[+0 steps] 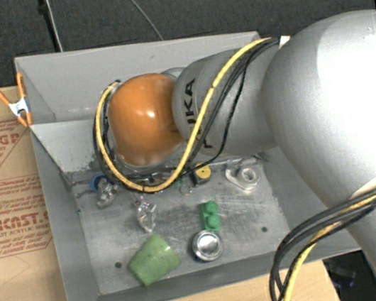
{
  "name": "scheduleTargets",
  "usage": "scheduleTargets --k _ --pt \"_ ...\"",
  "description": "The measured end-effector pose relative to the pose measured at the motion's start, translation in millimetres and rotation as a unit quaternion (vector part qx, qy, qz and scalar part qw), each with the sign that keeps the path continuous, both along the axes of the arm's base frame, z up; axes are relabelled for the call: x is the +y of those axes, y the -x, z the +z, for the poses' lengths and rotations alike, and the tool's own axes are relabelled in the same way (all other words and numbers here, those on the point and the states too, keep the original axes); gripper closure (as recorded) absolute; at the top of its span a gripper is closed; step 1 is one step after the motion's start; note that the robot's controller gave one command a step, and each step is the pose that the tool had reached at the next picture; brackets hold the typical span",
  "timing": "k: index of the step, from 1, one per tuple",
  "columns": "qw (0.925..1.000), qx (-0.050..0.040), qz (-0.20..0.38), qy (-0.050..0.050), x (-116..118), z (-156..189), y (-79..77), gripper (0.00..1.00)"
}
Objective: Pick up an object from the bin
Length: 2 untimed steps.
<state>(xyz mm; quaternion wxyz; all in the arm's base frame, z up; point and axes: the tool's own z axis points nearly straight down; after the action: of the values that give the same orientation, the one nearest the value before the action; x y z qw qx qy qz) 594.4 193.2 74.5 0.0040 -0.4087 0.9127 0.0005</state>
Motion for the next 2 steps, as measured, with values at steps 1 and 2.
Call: scheduleTargets --k 1,2 --pt "0.9862 -0.0020 0.166 -0.002 8.5 -0.3 12.7 0.00" --pt "0.9863 -0.0045 0.165 -0.002 7.5 2.9 10.2 1.00"
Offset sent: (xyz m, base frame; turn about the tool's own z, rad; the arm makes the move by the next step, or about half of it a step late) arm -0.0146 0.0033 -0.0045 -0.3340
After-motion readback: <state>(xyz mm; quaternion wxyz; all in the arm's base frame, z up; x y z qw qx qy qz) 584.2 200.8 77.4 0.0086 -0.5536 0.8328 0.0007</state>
